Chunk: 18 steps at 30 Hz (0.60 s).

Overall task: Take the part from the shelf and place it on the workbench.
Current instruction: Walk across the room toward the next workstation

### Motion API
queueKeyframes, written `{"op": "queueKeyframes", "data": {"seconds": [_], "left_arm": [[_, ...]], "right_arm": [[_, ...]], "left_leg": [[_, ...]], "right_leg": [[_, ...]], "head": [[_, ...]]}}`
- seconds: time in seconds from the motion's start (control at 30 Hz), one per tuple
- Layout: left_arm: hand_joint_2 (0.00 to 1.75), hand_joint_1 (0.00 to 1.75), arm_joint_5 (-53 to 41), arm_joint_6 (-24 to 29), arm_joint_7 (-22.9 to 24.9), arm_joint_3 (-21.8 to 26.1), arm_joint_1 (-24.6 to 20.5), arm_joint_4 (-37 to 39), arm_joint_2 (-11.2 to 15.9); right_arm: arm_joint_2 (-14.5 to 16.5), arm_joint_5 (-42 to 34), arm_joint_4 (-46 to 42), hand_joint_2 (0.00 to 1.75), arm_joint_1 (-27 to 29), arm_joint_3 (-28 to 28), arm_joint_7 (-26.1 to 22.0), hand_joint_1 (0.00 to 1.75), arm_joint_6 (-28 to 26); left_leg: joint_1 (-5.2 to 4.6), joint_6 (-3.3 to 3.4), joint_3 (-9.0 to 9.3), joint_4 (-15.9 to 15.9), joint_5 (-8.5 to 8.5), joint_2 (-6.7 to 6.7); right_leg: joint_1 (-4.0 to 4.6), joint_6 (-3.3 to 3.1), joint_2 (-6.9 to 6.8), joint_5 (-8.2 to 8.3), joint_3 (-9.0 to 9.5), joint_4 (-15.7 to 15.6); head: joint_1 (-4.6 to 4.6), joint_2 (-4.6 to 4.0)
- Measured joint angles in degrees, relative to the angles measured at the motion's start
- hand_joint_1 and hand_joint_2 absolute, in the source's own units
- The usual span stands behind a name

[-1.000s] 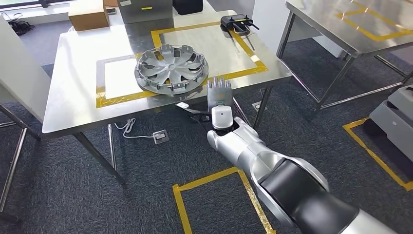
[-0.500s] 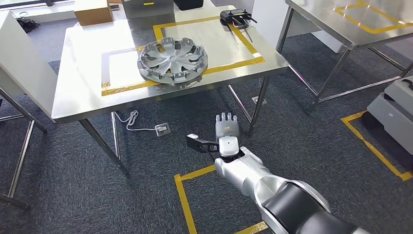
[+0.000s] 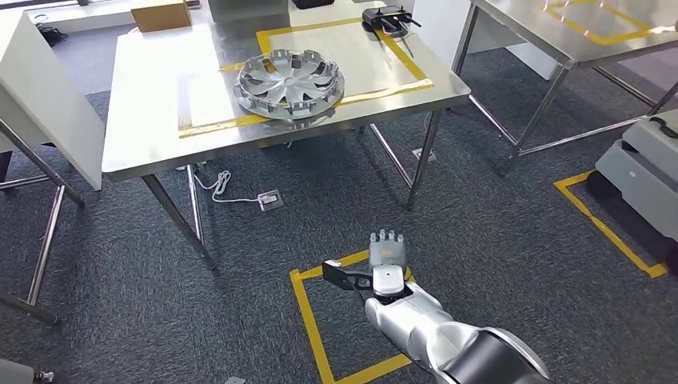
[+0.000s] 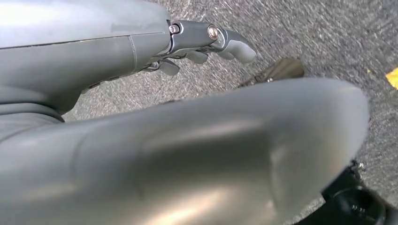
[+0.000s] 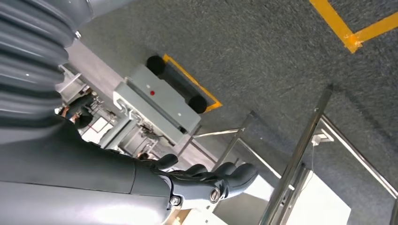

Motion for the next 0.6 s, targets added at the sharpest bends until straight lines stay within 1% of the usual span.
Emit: {"op": "queueKeyframes", "data": {"seconds": [0.03, 0.07, 0.1, 0.13, 0.17, 0.2, 0.23, 0.27, 0.3, 0.33, 0.37, 0.4, 0.43, 0.47, 0.5, 0.53, 0.57, 0.6], "left_arm": [[0.00, 0.00, 0.0, 0.0, 0.0, 0.0, -0.1, 0.0, 0.0], [0.00, 0.00, 0.0, 0.0, 0.0, 0.0, -0.1, 0.0, -0.1], [0.00, 0.00, 0.0, 0.0, 0.0, 0.0, -0.2, 0.0, -0.1], [0.00, 0.00, 0.0, 0.0, -0.1, 0.0, -0.2, 0.0, -0.1], [0.00, 0.00, 0.0, 0.0, -0.1, 0.0, -0.1, 0.0, -0.1], [0.00, 0.00, 0.0, 0.0, -0.1, 0.0, -0.1, 0.0, -0.1], [0.00, 0.00, 0.1, 0.0, -0.1, 0.0, -0.1, 0.0, -0.1], [0.00, 0.00, 0.2, 0.0, 0.0, 0.0, -0.2, 0.0, -0.2], [0.00, 0.00, 0.3, 0.0, 0.0, 0.0, -0.2, 0.0, -0.2], [0.00, 0.00, 0.6, 0.0, 0.0, 0.0, -0.2, 0.0, -0.2], [0.00, 0.00, 0.8, 0.0, 0.0, 0.0, -0.2, 0.0, -0.2], [0.00, 0.00, 1.1, 0.0, 0.0, 0.0, -0.3, 0.0, -0.3], [0.00, 0.00, 1.3, 0.0, 0.1, 0.0, -0.3, 0.0, -0.3], [0.00, 0.00, 1.4, 0.0, 0.1, 0.0, -0.3, 0.0, -0.4], [0.00, 0.00, 1.6, 0.0, 0.1, 0.0, -0.3, 0.1, -0.4], [0.00, 0.00, 1.7, 0.0, 0.2, 0.0, -0.3, 0.1, -0.4], [0.00, 0.00, 1.8, 0.0, 0.2, 0.0, -0.3, 0.1, -0.4], [0.00, 0.00, 1.8, 0.0, 0.2, 0.0, -0.3, 0.1, -0.4]], "right_arm": [[-0.2, 0.0, 0.0, 1.75, 0.0, 0.0, 0.1, 0.00, 0.0], [-0.3, 0.0, 0.0, 1.75, 0.1, 0.0, 0.2, 0.00, 0.0], [-0.5, 0.0, 0.0, 1.75, 0.1, 0.0, 0.3, 0.00, 0.0], [-0.6, 0.0, 0.1, 1.75, 0.2, 0.0, 0.4, 0.00, 0.1], [-0.7, -0.1, 0.1, 1.75, 0.3, 0.0, 0.5, 0.00, 0.2], [-0.8, -0.1, 0.1, 1.75, 0.5, 0.0, 0.5, 0.00, 0.3], [-0.9, -0.3, 0.2, 1.75, 0.7, 0.0, 0.5, 0.00, 0.4], [-1.0, -0.5, 0.2, 1.75, 0.8, -0.1, 0.4, 0.00, 0.5], [-1.1, -0.7, 0.2, 1.75, 0.9, -0.3, 0.4, 0.00, 0.5], [-1.2, -1.1, 0.2, 1.75, 1.0, -0.5, 0.4, 0.00, 0.5], [-1.3, -1.5, 0.2, 1.75, 1.2, -0.9, 0.4, 0.00, 0.5], [-1.4, -2.0, 0.2, 1.75, 1.6, -1.3, 0.4, 0.00, 0.5], [-1.5, -2.7, 0.2, 1.75, 2.1, -1.7, 0.5, 0.00, 0.5], [-1.7, -3.4, 0.2, 1.75, 2.7, -2.1, 0.6, 0.00, 0.4], [-1.8, -4.1, 0.3, 1.75, 3.4, -2.6, 0.8, 0.00, 0.4], [-2.0, -4.8, 0.3, 1.75, 4.1, -3.1, 0.9, 0.00, 0.3], [-2.1, -5.4, 0.3, 1.75, 4.9, -3.7, 1.1, 0.00, 0.1], [-2.2, -5.8, 0.3, 1.75, 5.8, -4.4, 1.2, 0.00, -0.1]], "left_leg": [[0.06, 0.56, -0.42, -0.1, 0.56, 0.09], [0.09, 0.96, -0.93, -0.1, 1.14, 0.18], [0.03, 1.19, -1.67, -0.1, 1.73, 0.18], [-0.04, 1.31, -2.44, -0.1, 2.33, 0.19], [-0.13, 1.35, -3.20, -0.1, 2.90, 0.19], [-0.21, 1.34, -3.92, 0.0, 3.43, 0.17], [-0.27, 1.28, -4.58, 0.0, 3.95, 0.16], [-0.31, 1.18, -5.12, 0.0, 4.43, 0.14], [-0.35, 1.04, -5.58, 0.1, 4.88, 0.14], [-0.39, 0.78, -5.87, 0.0, 5.34, 0.16], [-0.40, 0.47, -5.97, -0.1, 5.73, 0.18], [-0.37, 0.11, -5.99, -0.2, 6.12, 0.21], [-0.34, -0.29, -5.94, -0.4, 6.52, 0.21], [-0.34, -0.66, -5.97, -0.6, 6.78, 0.22], [-0.32, -0.98, -6.25, -0.4, 6.45, 0.22], [-0.33, -1.27, -6.76, 0.6, 5.14, 0.21], [-0.31, -1.52, -7.56, 2.7, 2.89, 0.22], [-0.24, -1.74, -8.54, 5.9, 0.09, 0.22]], "right_leg": [[-0.06, 0.30, 0.06, -1.64, -0.67, 1.4], [-0.09, 0.49, 0.13, -4.14, -1.68, 4.1], [-0.06, 0.63, 0.18, -6.91, -2.91, 7.7], [-0.04, 0.70, 0.22, -9.14, -4.01, 11.6], [-0.01, 0.68, 0.26, -10.26, -4.54, 14.5], [0.03, 0.58, 0.28, -10.19, -4.18, 15.7], [0.10, 0.37, 0.29, -9.13, -2.64, 14.6], [0.22, 0.03, 0.32, -7.74, -0.02, 11.5], [0.40, -0.46, 0.35, -7.06, 3.05, 7.2], [0.63, -0.83, 0.34, -6.62, 5.64, 3.4], [0.87, -1.20, 0.36, -6.65, 7.33, 0.7], [1.08, -1.47, 0.36, -6.87, 7.99, -0.6], [1.22, -1.65, 0.34, -6.53, 7.94, -0.9], [1.14, -1.98, 0.29, -6.12, 7.83, -1.2], [0.99, -2.32, 0.19, -5.61, 7.62, -1.5], [0.80, -2.69, 0.09, -4.98, 7.29, -1.8], [0.60, -3.00, -0.01, -4.33, 6.84, -2.0], [0.58, -3.20, -0.06, -3.81, 6.26, -2.0]], "head": [[0.00, 0.00], [0.04, 0.00], [0.04, 0.00], [0.03, 0.00], [0.03, 0.00], [0.02, 0.00], [0.03, 0.00], [0.03, 0.00], [0.03, 0.00], [-0.01, 0.00], [0.04, 0.00], [0.09, 0.00], [0.17, 0.00], [0.28, 0.00], [0.28, 0.00], [0.21, 0.00], [0.11, 0.00], [0.03, 0.00]]}}
